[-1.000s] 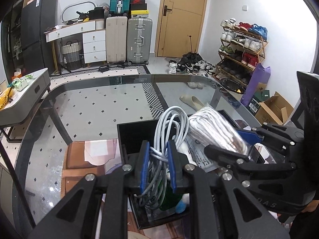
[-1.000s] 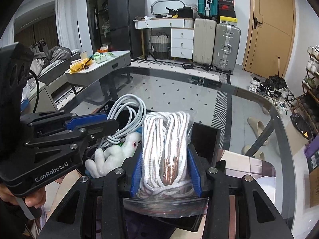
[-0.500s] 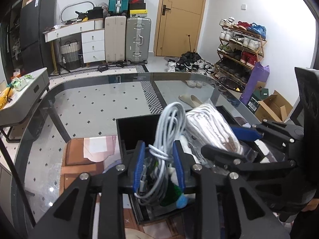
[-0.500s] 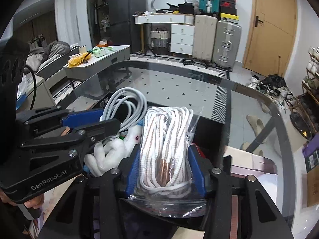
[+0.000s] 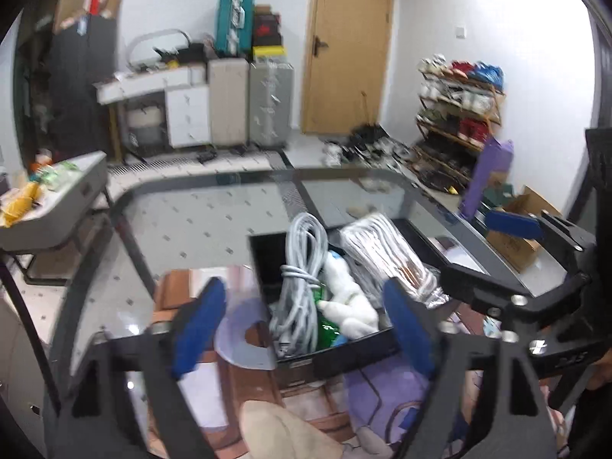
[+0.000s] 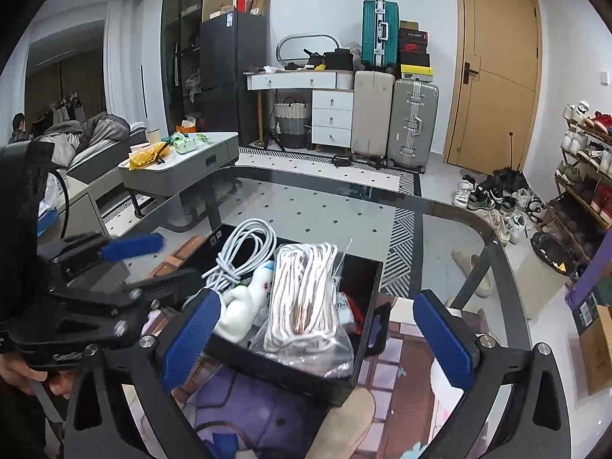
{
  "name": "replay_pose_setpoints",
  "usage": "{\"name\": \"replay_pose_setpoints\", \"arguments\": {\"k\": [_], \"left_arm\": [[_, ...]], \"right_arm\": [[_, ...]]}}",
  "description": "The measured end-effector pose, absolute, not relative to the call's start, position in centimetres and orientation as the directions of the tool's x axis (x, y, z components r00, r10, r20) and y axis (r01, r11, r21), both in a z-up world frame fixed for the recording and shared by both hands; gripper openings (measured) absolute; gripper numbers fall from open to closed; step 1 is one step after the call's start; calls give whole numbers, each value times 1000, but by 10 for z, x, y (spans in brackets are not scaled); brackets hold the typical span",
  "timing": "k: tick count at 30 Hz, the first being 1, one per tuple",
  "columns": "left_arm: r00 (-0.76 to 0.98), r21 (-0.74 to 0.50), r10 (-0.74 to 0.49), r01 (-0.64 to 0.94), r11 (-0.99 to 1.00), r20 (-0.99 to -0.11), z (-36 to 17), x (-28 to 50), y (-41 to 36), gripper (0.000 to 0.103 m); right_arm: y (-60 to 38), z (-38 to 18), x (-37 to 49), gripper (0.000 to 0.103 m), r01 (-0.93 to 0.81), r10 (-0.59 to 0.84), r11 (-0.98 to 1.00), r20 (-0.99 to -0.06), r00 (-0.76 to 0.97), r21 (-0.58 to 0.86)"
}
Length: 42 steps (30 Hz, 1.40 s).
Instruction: Organize soft objects
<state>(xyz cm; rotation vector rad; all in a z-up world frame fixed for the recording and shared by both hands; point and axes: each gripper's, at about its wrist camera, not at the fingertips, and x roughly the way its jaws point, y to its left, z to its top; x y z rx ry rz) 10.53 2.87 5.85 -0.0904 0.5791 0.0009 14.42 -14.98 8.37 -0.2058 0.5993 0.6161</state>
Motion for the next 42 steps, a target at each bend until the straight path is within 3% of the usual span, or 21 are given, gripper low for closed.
{"name": "replay_pose_setpoints", "arguments": {"k": [3,23,31,42], "left_arm": [[851,-97,-30,-24,995,-524,59,92,33,103],[908,-54,35,-63,997,-417,39,51,32,103],[904,-15,66,-80,997,-421,30,54,23,103],[910,7,100,-106,994,-403,30,52,20,103]], "right_arm": [[-156,89,132,102,-592,490,806,-558,670,-3],[-185,70,80,102,-615,561,788,-450,695,30],[-193,63,82,102,-609,578,790,-422,698,75],[-193,52,79,102,-598,556,801,-410,723,32]]}}
